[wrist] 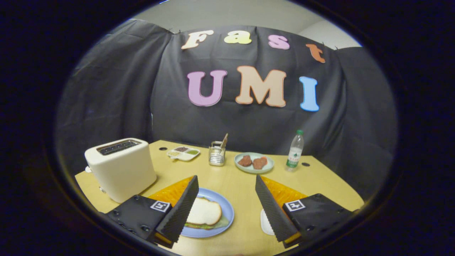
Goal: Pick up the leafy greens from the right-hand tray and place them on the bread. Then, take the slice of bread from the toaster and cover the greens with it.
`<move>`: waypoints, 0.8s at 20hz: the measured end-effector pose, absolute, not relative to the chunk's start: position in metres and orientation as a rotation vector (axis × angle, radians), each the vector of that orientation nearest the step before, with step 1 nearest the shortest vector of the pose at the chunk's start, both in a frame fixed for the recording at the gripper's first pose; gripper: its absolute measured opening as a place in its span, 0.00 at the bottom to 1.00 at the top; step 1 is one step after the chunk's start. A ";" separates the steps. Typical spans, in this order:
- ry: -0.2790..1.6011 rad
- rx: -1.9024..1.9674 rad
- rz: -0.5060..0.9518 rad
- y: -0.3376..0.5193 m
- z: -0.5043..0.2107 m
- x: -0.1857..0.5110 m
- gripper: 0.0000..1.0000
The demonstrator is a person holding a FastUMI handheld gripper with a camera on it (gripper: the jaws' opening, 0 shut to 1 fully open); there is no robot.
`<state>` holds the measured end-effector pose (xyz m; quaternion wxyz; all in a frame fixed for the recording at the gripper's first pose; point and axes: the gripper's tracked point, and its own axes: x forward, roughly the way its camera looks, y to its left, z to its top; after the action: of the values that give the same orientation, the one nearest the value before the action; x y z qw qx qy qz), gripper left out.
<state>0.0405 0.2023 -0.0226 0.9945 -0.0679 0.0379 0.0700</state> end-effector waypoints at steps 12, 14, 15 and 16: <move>0.014 -0.125 0.117 0.150 0.024 0.048 1.00; 0.040 -0.115 0.117 0.137 0.009 0.047 1.00; 0.050 -0.104 0.114 0.129 0.003 0.046 1.00; 0.060 -0.084 0.105 0.119 -0.003 0.047 1.00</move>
<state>0.0470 0.1188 -0.0029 0.9973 -0.0422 0.0299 0.0524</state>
